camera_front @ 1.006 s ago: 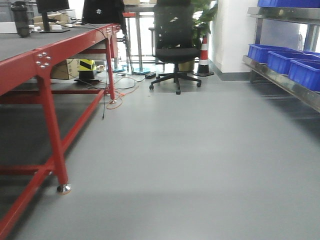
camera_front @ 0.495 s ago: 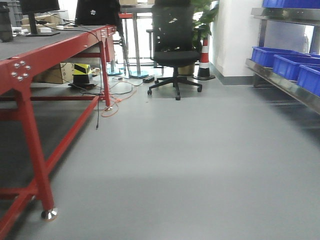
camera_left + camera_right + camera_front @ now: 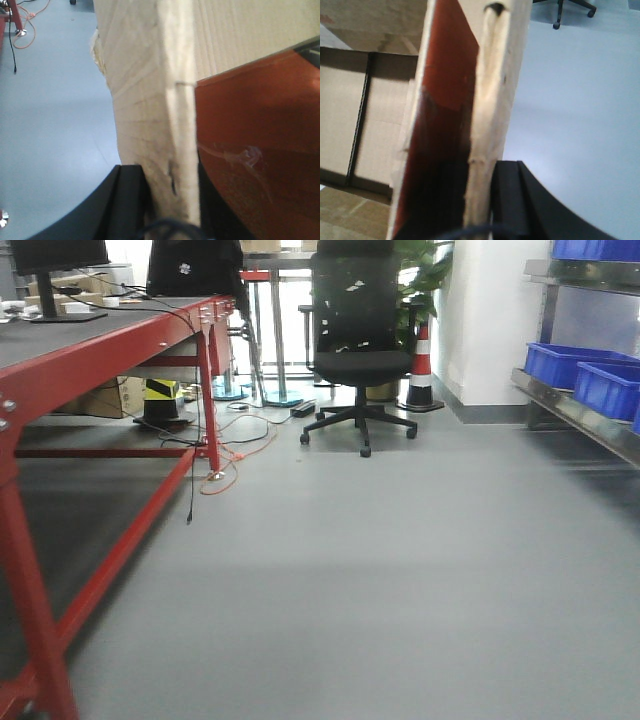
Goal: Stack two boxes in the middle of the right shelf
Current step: 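Hold the boxes while turning and driving to the steel shelf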
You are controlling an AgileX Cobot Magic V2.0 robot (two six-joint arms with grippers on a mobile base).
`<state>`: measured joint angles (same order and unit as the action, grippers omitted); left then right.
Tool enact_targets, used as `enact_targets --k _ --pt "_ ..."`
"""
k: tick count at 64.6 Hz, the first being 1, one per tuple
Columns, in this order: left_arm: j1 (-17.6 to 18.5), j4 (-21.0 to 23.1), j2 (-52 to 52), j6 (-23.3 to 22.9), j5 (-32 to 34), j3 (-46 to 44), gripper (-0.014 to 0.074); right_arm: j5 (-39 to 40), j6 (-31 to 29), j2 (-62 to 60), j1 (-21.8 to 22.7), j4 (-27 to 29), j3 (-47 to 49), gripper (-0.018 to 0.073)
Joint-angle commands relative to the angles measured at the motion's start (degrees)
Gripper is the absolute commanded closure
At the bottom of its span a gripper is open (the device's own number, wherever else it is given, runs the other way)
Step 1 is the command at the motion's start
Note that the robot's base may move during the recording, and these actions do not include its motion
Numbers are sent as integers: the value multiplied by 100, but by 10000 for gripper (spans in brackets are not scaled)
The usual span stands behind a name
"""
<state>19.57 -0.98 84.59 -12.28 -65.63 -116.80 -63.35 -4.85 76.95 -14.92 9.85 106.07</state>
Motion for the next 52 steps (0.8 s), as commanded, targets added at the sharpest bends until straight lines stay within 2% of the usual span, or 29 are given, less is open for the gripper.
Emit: enact_targets --k 1,52 --pt "16 55 -72 3 413 -78 708 219 -65 -57 49 -59 50 711" --pt "16 44 -72 3 413 -78 708 219 -65 -57 49 -59 50 711"
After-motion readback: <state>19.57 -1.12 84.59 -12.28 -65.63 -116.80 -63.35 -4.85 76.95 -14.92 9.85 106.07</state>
